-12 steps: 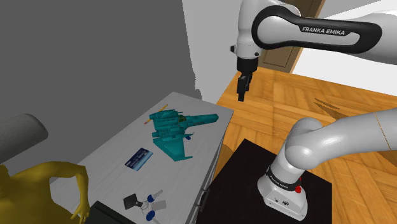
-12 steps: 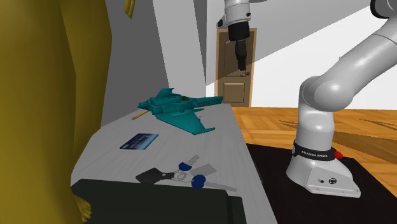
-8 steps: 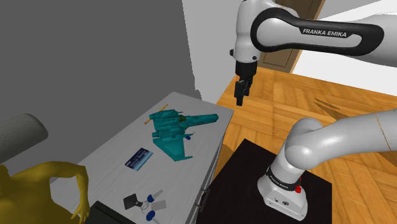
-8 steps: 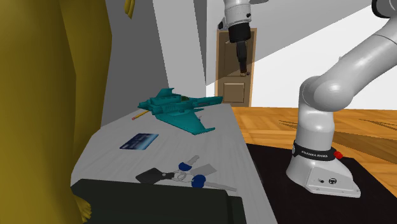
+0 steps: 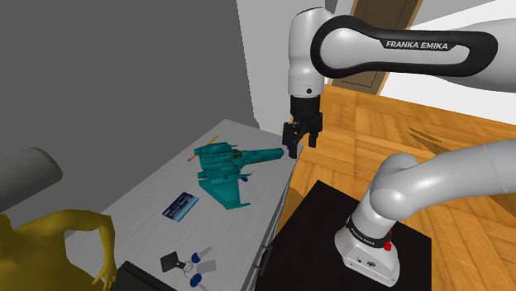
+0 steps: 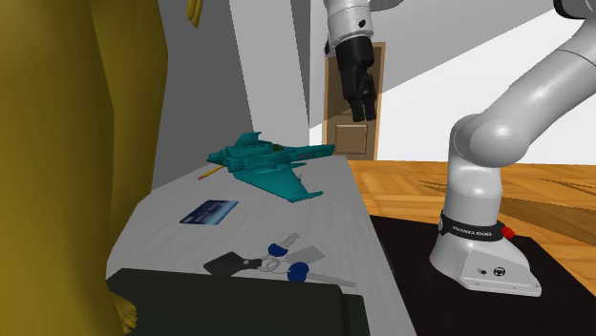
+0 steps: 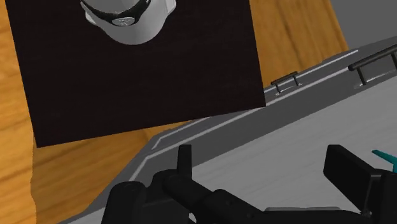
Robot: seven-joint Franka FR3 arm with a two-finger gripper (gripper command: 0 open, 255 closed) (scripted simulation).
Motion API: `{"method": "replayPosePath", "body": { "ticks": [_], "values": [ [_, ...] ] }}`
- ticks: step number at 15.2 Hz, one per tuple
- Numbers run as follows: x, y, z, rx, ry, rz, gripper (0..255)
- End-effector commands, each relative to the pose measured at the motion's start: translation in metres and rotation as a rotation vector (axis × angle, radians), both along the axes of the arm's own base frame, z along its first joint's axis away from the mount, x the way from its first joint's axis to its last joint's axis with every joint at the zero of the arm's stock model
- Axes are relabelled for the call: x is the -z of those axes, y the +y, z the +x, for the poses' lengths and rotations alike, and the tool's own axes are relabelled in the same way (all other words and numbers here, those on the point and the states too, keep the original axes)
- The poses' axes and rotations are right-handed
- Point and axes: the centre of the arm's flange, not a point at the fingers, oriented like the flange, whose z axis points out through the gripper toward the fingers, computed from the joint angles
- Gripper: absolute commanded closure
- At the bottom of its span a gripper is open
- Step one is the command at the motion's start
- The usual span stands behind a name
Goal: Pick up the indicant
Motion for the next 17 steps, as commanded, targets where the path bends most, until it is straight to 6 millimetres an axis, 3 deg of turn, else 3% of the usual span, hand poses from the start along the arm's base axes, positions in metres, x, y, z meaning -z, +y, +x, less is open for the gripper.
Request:
{"method": "replayPosePath", "body": {
  "ticks": [1, 9, 17],
  "values": [
    [0.008, 0.020, 0.000, 0.083, 0.021, 0.018, 0],
    [0.033, 0.099, 0.025, 0.386, 0.094, 0.085, 0],
    [0.056, 0.169, 0.071, 0.690, 0.167, 0.152, 0]
  ]
}}
